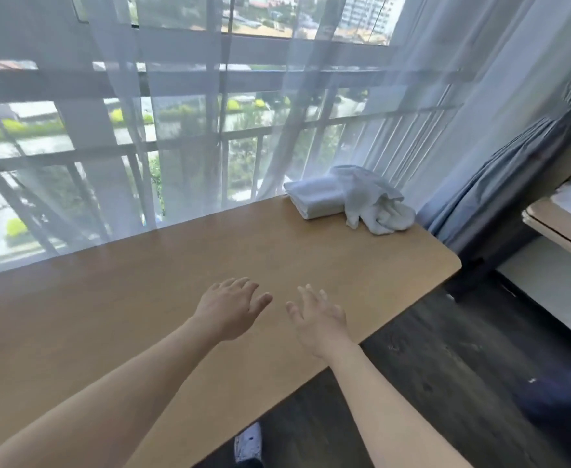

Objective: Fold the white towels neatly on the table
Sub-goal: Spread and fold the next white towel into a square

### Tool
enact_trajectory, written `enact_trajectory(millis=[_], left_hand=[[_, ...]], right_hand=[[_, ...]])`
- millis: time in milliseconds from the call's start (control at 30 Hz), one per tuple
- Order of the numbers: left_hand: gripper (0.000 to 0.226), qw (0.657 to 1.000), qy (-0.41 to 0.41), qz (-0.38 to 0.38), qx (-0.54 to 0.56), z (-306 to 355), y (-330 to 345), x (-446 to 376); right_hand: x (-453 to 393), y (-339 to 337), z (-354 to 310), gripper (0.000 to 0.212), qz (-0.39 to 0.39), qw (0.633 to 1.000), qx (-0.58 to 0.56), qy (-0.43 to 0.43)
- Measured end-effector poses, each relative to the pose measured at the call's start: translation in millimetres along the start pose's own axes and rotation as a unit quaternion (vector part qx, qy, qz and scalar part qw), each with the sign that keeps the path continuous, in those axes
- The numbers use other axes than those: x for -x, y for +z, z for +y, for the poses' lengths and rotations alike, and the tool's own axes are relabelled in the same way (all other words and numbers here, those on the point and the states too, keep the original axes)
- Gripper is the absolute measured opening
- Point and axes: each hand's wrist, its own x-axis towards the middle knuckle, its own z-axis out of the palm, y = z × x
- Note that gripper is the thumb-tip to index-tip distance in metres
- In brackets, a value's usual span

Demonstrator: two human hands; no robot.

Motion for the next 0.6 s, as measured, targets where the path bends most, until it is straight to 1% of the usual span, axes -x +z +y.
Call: enact_trajectory(millis=[133,200,367,467,600], left_hand=[[0.069,0.999,-0.008,-0.008,0.044,18,17,-65],[0.068,0.997,-0.016,-0.029,0.068,29,28,-94],[0.066,0.995,-0.010,-0.046,0.084,50,43,-150],[0.067,0.995,-0.002,-0.060,0.081,60,37,-176],[0.068,0.995,0.008,-0.053,0.079,77,27,-218]], right_hand=[[-44,-8,35,0.063,-0.017,1.000,-0.014,0.018],[-62,-12,56,0.062,-0.035,0.999,-0.009,0.035],[-110,-16,94,0.062,-0.058,0.996,-0.001,0.067],[-126,-21,108,0.061,-0.060,0.996,-0.007,0.068],[-158,-41,132,0.060,-0.038,0.996,-0.007,0.076]])
